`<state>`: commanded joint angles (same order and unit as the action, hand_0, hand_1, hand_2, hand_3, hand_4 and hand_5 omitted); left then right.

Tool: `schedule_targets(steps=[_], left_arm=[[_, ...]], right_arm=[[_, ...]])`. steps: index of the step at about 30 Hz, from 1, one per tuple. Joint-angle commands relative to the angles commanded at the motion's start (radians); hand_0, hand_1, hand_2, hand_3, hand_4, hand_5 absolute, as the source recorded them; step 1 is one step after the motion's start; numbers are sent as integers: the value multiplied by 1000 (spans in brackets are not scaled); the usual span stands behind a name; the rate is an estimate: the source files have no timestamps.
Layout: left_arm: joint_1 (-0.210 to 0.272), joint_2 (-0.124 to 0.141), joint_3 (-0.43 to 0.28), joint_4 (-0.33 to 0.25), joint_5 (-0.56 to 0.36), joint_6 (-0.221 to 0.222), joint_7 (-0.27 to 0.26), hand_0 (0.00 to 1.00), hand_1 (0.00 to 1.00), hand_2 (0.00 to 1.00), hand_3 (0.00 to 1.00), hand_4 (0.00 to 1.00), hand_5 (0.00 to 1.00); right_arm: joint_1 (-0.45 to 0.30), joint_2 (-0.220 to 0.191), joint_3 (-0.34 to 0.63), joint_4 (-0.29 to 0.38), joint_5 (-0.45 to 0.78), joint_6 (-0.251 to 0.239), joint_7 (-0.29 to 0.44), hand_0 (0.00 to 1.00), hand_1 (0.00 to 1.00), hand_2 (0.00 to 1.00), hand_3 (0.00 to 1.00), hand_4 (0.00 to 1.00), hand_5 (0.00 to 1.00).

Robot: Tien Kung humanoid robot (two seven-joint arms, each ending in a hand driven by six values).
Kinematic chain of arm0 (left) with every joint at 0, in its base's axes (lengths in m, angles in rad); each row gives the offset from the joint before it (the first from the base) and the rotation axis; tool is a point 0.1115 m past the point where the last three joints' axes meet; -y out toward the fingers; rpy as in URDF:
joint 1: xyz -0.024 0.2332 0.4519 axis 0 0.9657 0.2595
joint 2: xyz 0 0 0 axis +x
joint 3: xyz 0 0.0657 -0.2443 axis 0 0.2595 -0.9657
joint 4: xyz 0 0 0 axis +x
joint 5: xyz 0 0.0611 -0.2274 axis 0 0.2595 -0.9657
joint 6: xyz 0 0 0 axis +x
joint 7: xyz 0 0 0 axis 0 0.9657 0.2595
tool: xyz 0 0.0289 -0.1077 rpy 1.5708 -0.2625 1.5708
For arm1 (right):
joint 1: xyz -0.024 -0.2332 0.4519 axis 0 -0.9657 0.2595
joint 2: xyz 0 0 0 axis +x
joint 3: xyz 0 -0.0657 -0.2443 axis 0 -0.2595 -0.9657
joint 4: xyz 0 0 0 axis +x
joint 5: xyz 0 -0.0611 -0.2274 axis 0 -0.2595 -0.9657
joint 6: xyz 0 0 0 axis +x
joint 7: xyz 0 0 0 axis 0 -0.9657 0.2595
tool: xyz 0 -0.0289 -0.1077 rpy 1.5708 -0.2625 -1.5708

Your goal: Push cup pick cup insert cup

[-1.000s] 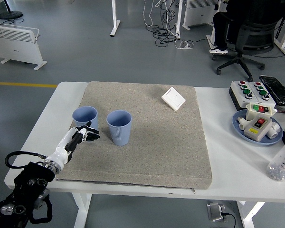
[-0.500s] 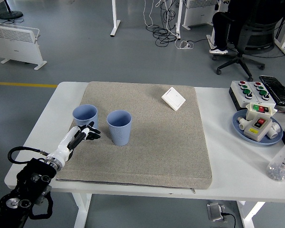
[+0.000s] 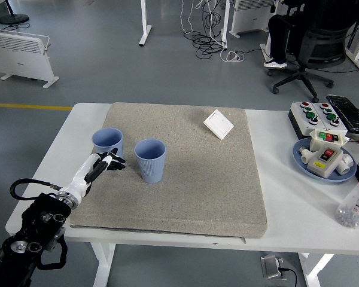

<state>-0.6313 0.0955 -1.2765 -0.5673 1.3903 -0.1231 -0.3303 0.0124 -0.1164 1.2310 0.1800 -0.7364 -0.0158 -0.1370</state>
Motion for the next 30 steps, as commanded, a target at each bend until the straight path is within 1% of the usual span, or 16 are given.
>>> schedule_targets(steps=[7,11,14,16,20,24,25,26,28,30], left_arm=[[-33,-6,8,42,2,1,-9,766,585,507,479,613,998],[-38,-7,13,51,3,-1,-8,766,585,507,479,613,998],[-47,-11,9,76,5,-2,-13,768,584,507,478,612,998],[-48,-12,5,81,6,-2,-14,768,584,507,478,612,998],[-37,-8,11,61,-6,-3,-11,764,584,506,477,610,998],[-9,4,21,12,-3,-2,-1,764,584,506,477,610,998],[0,8,19,-6,5,0,2,642,572,503,478,611,998],[18,16,14,-36,18,2,10,642,572,503,478,611,998],[33,23,9,-64,28,3,16,642,572,503,478,611,998],[76,42,-9,-136,51,4,33,642,572,503,478,611,998]], right_arm=[[2,1,-4,0,1,-1,-1,757,639,670,561,74,490],[3,1,-6,0,4,-1,-1,757,639,670,561,74,490],[4,1,-8,0,2,-1,-1,758,638,670,561,74,489],[4,1,-9,0,3,-1,-1,758,638,670,561,74,489],[3,1,-9,0,5,-1,0,758,639,670,561,75,490],[4,1,-7,0,5,-1,1,758,639,670,561,75,490],[4,0,-7,0,5,-1,1,758,639,671,561,75,492],[5,0,-5,0,3,-1,1,758,639,671,561,75,492],[5,1,-3,0,4,-1,2,758,639,671,561,75,492],[5,1,-1,0,6,0,3,758,639,671,561,75,492]])
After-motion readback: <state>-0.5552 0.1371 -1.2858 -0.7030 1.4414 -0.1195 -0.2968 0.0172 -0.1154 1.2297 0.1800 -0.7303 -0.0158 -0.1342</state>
